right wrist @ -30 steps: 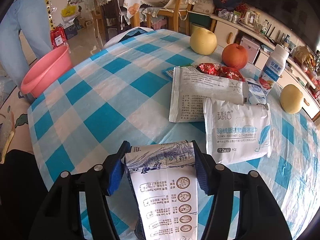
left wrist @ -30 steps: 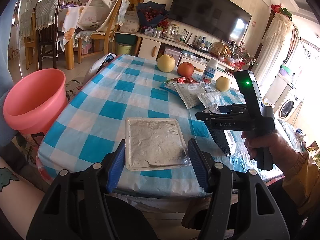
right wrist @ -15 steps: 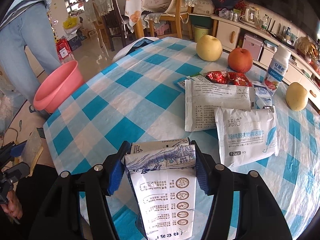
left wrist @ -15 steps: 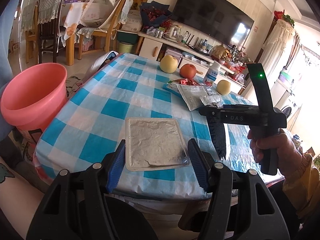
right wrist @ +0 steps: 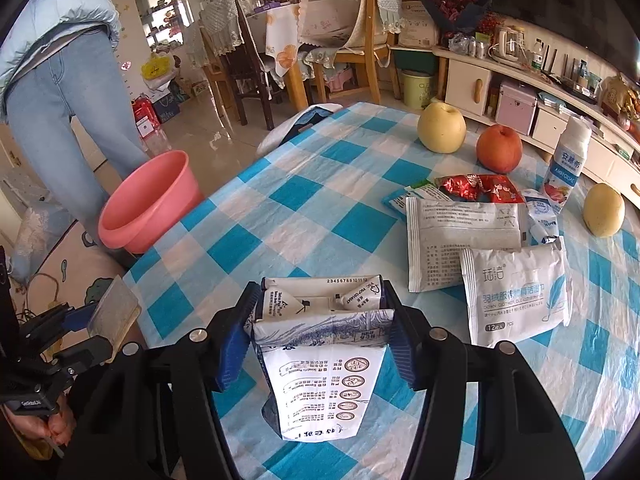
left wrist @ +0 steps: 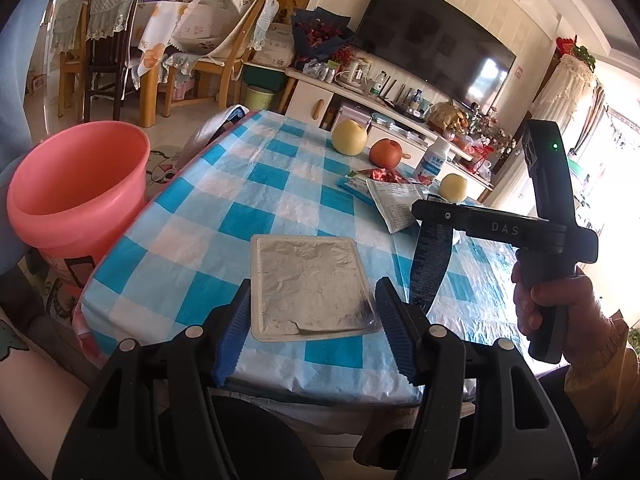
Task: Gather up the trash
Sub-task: 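Carry the foil tray and milk packet toward the pink bucket with both tools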
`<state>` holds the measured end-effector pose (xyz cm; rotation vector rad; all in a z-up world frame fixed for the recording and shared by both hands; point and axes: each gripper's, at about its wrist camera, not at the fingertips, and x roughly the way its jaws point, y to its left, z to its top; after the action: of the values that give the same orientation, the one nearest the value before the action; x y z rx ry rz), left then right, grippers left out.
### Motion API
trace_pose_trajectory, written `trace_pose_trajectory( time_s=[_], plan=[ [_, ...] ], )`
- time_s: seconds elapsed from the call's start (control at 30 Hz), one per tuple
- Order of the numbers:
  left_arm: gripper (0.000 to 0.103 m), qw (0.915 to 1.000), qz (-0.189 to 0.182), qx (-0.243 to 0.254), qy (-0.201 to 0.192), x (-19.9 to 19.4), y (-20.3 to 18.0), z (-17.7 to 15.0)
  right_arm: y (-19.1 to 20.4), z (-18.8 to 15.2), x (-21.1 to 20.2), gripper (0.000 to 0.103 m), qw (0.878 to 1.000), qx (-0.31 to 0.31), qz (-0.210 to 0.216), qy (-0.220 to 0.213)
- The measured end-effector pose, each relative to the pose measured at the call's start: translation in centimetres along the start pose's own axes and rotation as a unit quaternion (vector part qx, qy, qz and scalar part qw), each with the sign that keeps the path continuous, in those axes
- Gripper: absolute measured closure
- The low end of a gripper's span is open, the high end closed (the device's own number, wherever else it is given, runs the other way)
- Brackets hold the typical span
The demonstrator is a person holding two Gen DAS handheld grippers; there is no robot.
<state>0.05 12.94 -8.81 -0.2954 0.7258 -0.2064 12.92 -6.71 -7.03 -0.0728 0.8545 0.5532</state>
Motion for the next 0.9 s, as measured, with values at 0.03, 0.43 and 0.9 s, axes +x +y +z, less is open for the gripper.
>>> trace_pose_trajectory(
  time_s=[0.03,0.43,0.9],
  plan=[
    [0.041,1.0,0.0,0.0,-0.001,-0.1,0.0,0.0,0.2,0.0,0.0,0.043,1.0,-0.001,0.0,-0.001],
    [0.041,0.9995,0.008,-0.014,-0.028,-1.8,1.8,0.8,1.4,1.1,-0.9,0.043,0.999,0.018,0.035,-0.021],
    [0.041,0.9945,0.048,-0.057,-0.075,-4.1,8.5,2.0,8.1,3.4,0.0,0.043,0.996,-0.005,0.081,-0.035]
  ],
)
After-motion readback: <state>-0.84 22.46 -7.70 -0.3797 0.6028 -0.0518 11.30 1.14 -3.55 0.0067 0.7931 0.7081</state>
